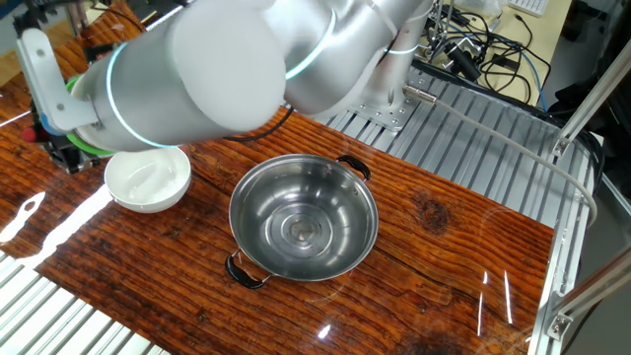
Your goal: Scoop water with a large spoon from one bowl to another
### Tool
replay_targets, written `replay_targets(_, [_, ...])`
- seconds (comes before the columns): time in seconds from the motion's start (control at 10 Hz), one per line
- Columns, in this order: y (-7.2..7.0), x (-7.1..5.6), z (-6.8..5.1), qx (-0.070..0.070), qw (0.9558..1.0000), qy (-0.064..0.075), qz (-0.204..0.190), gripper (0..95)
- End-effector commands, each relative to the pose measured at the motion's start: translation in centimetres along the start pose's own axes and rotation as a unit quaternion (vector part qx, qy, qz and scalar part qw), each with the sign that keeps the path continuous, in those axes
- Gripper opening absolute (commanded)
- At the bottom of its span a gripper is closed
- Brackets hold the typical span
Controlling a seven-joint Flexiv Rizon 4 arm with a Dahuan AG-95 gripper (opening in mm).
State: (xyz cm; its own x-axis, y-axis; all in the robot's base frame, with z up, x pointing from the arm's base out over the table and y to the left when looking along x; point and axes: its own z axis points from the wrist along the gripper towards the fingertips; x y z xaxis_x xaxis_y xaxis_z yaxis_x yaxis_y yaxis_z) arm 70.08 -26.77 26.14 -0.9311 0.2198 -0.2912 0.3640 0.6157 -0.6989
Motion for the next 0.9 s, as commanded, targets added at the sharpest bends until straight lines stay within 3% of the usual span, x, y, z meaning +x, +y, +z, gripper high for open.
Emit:
replay_targets(0.1, [0.06, -0.01, -0.02, -0.014, 0.9998, 0.01, 0.01, 0.0])
replay_targets(0.2, [0.06, -0.01, -0.02, -0.04, 0.9981, 0.035, 0.029, 0.0])
replay_targets(0.3, [0.07, 0.0, -0.03, -0.079, 0.9925, 0.075, 0.055, 0.0])
replay_targets(0.5, [0.12, 0.07, -0.06, -0.109, 0.985, 0.111, 0.075, 0.0])
replay_targets(0.6, [0.14, 0.1, -0.07, -0.117, 0.9831, 0.118, 0.077, 0.0])
replay_targets(0.7, [0.15, 0.13, -0.09, -0.135, 0.9768, 0.142, 0.087, 0.0])
replay_targets(0.8, [0.19, 0.22, -0.13, -0.151, 0.9715, 0.155, 0.096, 0.0])
replay_targets(0.9, [0.27, 0.36, -0.21, -0.151, 0.9708, 0.158, 0.099, 0.0])
